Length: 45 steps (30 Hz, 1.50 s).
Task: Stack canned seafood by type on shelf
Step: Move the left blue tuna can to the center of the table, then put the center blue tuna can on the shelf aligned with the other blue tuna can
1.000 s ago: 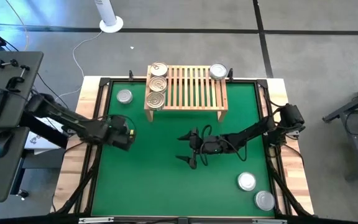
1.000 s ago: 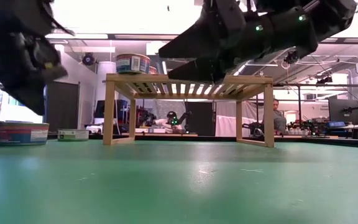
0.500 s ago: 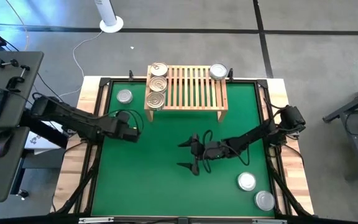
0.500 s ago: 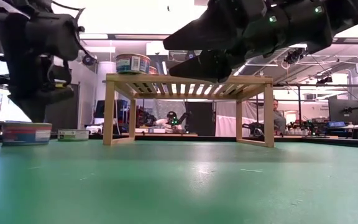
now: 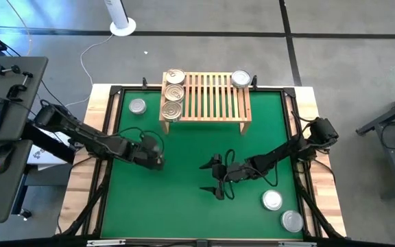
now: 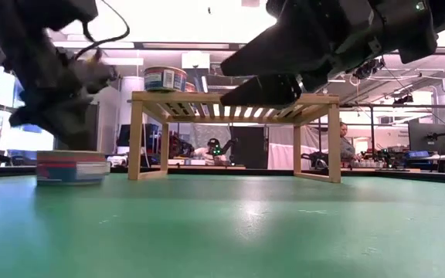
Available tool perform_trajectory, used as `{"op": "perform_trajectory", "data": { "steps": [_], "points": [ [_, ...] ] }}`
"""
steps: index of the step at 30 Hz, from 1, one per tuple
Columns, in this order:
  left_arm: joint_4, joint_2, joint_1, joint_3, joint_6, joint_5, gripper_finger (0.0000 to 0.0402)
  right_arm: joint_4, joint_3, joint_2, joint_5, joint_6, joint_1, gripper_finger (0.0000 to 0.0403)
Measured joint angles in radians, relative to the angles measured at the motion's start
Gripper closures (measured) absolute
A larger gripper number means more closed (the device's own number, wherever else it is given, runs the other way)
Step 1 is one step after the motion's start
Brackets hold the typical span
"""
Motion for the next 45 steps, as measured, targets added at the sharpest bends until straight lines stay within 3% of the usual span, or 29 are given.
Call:
{"op": "perform_trajectory", "data": {
  "steps": [6,10,15,20,23,35,45],
  "points": [
    [0.543,0.014,-0.055,0.001,0.291,-0.033,0.0401,-0.030,0.000,0.017,0.042,0.072,-0.011,0.0011],
    [0.724,-0.003,-0.077,0.000,0.404,-0.045,0.0401,-0.015,0.001,0.061,0.007,0.072,-0.020,0.0011],
    [0.569,-0.033,-0.120,0.010,0.326,-0.029,0.0401,0.079,0.002,0.152,-0.022,0.050,-0.024,0.0011],
    [0.269,0.005,-0.170,0.009,0.111,-0.040,0.0401,0.207,0.002,0.252,-0.018,0.035,-0.040,0.0011],
    [0.206,0.051,-0.193,0.009,0.006,-0.075,0.0401,0.278,0.002,0.302,-0.015,0.035,-0.057,0.0011],
    [0.386,0.306,-0.196,0.013,-0.028,-0.081,0.0402,0.311,0.070,0.389,-0.062,0.032,-0.089,0.0011],
    [0.493,0.336,-0.184,0.010,-0.008,-0.160,0.0402,0.247,0.186,0.429,-0.053,-0.035,-0.090,0.0011]
  ]
}}
